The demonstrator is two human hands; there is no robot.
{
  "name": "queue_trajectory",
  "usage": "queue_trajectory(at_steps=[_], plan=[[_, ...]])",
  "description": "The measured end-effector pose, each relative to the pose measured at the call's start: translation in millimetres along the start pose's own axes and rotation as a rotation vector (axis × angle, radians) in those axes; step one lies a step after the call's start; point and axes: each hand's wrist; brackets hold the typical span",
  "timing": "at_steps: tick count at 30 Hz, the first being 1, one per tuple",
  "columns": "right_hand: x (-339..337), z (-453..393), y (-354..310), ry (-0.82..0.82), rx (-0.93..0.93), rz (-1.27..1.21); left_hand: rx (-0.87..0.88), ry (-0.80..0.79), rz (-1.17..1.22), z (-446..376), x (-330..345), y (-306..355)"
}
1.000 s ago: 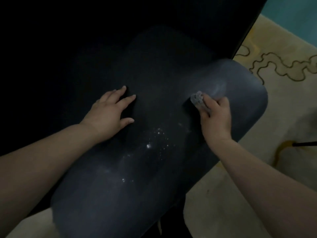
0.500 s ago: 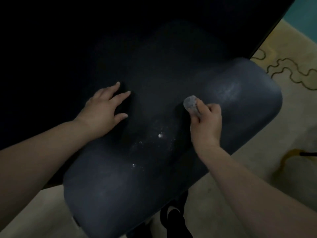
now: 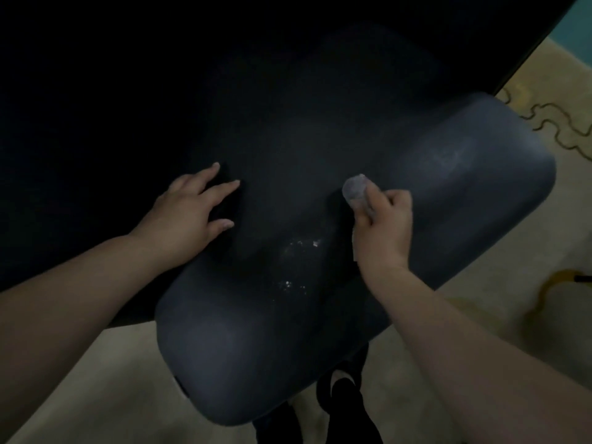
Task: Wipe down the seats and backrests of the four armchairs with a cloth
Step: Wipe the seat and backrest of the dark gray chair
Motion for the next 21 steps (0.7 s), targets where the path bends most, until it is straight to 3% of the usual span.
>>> queue_trajectory(at_steps=[3,7,8,10,12,16,21], plan=[[26,38,-17,-0.21,-0.15,0.08,-0.03,-0.005,0.039,10,11,-6],[49,77,-36,-0.354,-0.279,0.002,-0.054,0.017,0.069,24,22,-10],[47,75,-38,-0.355,-0.32,0.001,-0.058,0.026,0.082,27,24,-10],[38,54,-36,-0.192,-0.335,-0.052,-0.058,0.041,0.104,34,27,-10],[28,27,-27,-0.021,-0.234,-0.013,-0.049,0.042,0.112,38,30,-11],[27,26,-21,-0.098,-0.105,0.098,-0.04,0.025,0.147,46,35,-14],[46,103,-41,-0.362,-0.322,0.068,-0.046,-0.004,0.165,61,39,-16]])
Point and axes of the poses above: each hand's wrist, its own z-axis away from the middle knuckle, its own x-axis out of the palm, y = z × x, and after that the axes turned 6 degrees about -x, right-handed
